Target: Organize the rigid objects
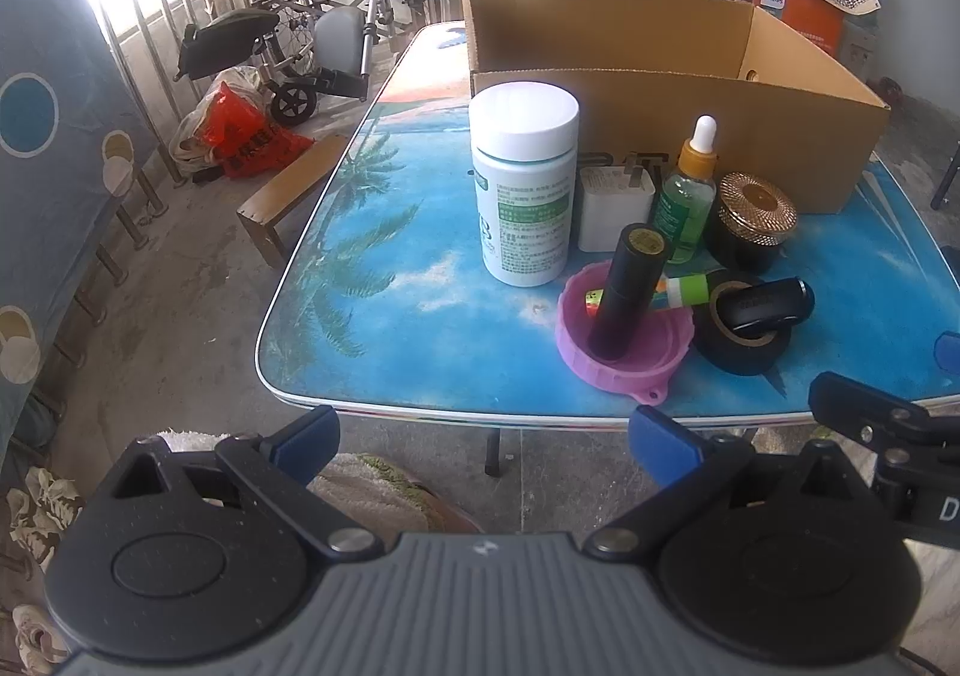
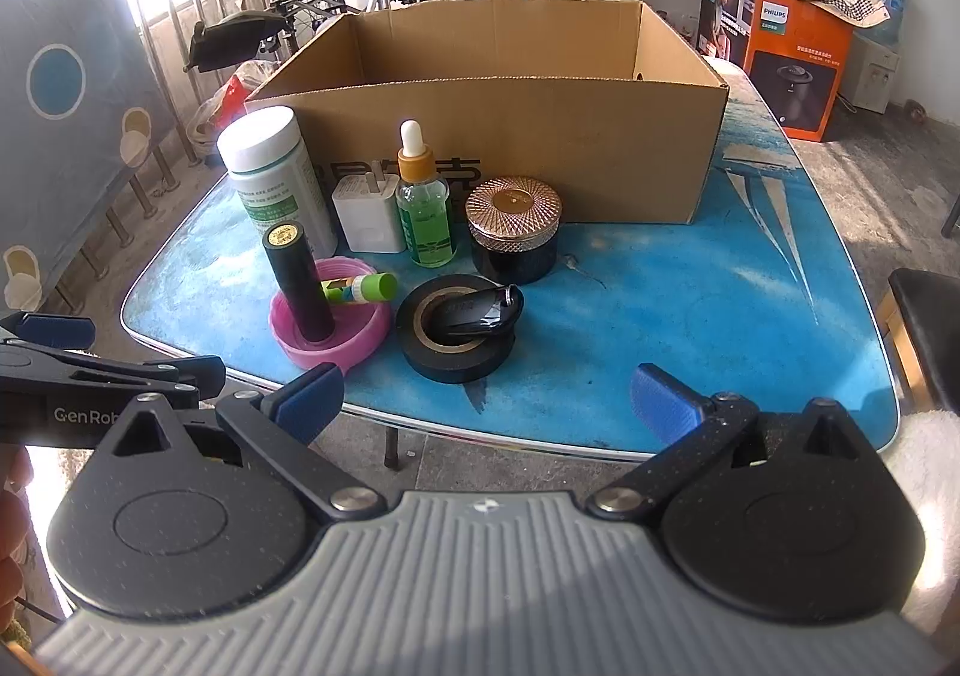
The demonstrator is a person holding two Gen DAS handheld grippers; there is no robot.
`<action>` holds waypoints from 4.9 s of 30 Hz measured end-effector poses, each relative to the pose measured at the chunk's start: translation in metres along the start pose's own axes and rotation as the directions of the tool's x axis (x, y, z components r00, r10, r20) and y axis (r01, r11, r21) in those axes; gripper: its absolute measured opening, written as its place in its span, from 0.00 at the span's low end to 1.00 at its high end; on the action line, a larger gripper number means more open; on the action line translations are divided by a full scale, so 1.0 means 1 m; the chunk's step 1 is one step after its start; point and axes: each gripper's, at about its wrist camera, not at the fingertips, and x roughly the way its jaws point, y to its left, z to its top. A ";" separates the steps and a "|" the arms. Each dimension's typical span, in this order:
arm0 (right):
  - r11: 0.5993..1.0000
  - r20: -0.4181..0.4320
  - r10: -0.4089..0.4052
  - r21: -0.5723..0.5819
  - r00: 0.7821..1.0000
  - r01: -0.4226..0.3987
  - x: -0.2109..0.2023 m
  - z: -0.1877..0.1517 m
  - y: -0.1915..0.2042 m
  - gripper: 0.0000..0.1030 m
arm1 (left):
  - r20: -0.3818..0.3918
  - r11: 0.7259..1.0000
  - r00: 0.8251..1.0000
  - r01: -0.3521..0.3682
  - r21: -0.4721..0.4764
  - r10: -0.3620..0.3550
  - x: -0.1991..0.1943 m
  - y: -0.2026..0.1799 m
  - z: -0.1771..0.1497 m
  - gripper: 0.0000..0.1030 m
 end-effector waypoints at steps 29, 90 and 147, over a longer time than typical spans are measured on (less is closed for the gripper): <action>1.000 -0.002 -0.019 0.013 1.000 0.019 0.009 0.009 -0.003 0.99 | -0.013 1.000 1.000 0.002 0.015 -0.002 0.007 0.001 0.008 1.00; 0.859 -0.059 0.508 -0.037 0.860 -0.510 0.093 0.061 0.029 0.25 | 0.178 0.932 0.943 0.225 0.284 -0.282 0.058 -0.025 0.015 0.38; 0.825 -0.433 0.565 0.289 0.702 -0.486 0.310 0.296 0.031 0.21 | -0.037 0.929 0.965 0.260 0.263 -0.260 0.155 -0.001 0.251 0.33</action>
